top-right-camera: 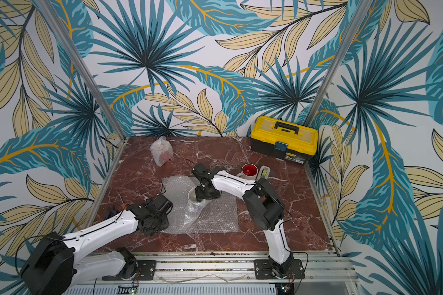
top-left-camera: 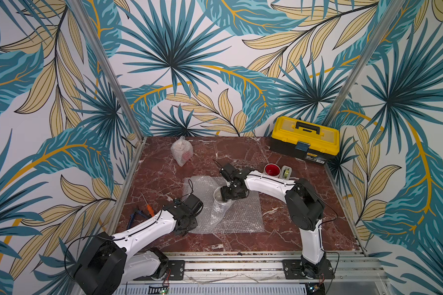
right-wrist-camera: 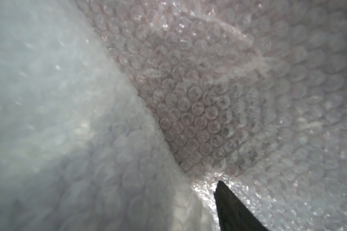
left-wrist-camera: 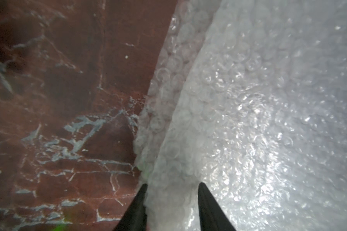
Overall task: Wrap mugs in bubble wrap
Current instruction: Wrap the mug in bubble wrap.
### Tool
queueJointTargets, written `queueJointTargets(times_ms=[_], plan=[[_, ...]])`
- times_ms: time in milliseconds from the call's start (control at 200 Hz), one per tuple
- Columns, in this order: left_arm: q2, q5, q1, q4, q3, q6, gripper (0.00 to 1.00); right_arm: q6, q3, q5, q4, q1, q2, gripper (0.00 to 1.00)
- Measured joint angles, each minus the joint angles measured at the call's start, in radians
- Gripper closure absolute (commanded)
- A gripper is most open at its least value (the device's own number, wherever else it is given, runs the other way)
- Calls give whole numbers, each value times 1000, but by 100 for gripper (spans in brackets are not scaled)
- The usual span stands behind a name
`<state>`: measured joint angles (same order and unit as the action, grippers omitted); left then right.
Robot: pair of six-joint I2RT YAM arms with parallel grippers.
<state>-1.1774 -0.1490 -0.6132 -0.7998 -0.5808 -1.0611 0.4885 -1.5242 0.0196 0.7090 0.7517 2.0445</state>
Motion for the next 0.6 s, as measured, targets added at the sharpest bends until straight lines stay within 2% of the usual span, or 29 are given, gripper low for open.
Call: queueJointTargets(times_ms=[431,531,601], plan=[[7,0,0,-45,-77,26,64,0,0,0,3,0,0,30],[7,0,0,-51,-84,35,55,0,0,0,3,0,0,30],[7,0,0,-55,-87,40,53,0,0,0,3,0,0,30]])
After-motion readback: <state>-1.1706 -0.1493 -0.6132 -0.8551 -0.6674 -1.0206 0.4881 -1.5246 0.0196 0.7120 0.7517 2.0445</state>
